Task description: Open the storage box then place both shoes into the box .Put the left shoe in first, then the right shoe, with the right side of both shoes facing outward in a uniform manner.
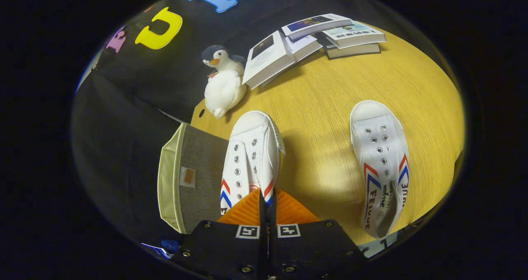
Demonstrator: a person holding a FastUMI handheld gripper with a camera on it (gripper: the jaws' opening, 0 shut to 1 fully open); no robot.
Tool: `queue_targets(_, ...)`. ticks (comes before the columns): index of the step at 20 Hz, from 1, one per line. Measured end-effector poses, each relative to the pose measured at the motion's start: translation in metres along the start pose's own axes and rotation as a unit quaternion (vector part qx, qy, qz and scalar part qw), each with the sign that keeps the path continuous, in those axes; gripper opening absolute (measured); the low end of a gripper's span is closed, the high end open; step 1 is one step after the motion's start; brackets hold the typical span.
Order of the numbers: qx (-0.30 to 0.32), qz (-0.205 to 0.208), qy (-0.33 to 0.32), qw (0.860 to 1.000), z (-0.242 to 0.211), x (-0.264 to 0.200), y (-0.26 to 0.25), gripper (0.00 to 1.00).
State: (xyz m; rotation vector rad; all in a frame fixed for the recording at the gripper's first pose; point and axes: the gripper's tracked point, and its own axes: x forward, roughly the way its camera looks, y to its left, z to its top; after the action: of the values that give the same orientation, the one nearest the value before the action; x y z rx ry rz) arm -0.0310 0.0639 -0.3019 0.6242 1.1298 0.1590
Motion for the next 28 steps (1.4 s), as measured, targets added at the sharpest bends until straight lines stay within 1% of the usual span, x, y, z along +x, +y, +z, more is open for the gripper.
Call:
queue_targets(4,-0.016,0.008,-0.002,1.0,0.011,-0.013,0.031,0.01)
queue_targets(6,-0.017,0.018,-0.002,1.0,0.013,-0.019,0.049,0.01)
queue_targets(9,-0.013,0.035,0.0,0.999,0.016,-0.02,0.074,0.01)
queue_targets(13,-0.03,0.044,-0.005,0.999,0.025,-0.02,0.104,0.01)
queue_targets(18,-0.042,0.06,0.005,0.997,0.022,-0.007,0.145,0.01)
queue_targets(28,-0.08,0.067,0.031,0.994,-0.008,0.039,0.203,0.01)
